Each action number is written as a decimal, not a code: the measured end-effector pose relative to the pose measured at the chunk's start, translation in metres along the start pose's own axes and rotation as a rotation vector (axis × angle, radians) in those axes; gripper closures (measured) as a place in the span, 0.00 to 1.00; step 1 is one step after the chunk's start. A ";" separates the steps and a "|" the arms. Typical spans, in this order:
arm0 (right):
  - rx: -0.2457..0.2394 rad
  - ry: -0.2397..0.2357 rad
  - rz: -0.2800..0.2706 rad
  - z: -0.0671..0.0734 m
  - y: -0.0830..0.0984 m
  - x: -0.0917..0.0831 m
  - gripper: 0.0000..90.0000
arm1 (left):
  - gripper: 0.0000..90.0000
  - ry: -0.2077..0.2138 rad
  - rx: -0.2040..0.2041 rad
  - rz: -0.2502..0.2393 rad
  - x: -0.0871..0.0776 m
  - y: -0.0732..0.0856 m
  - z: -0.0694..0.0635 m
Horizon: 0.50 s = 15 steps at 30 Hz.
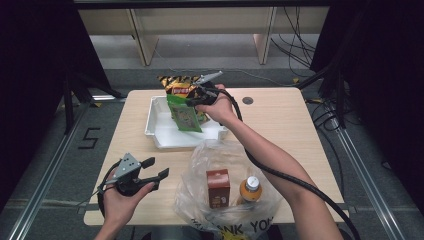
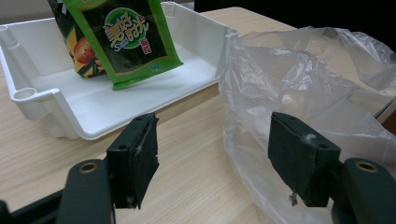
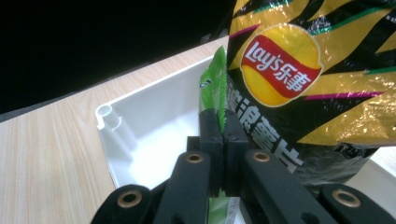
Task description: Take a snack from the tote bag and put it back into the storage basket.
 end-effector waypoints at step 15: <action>-0.007 0.004 0.025 -0.004 0.003 0.005 1.00 | 0.37 0.002 0.001 0.006 -0.001 0.001 0.000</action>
Point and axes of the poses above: each handheld gripper's, and its own axes: x roughly forward along the jaws, y roughly out of its underside, z roughly to its left, the point moved 6 cm from there along x, roughly forward along the jaws, and after that the axes turned 11 degrees about y, right-handed, at the moved point
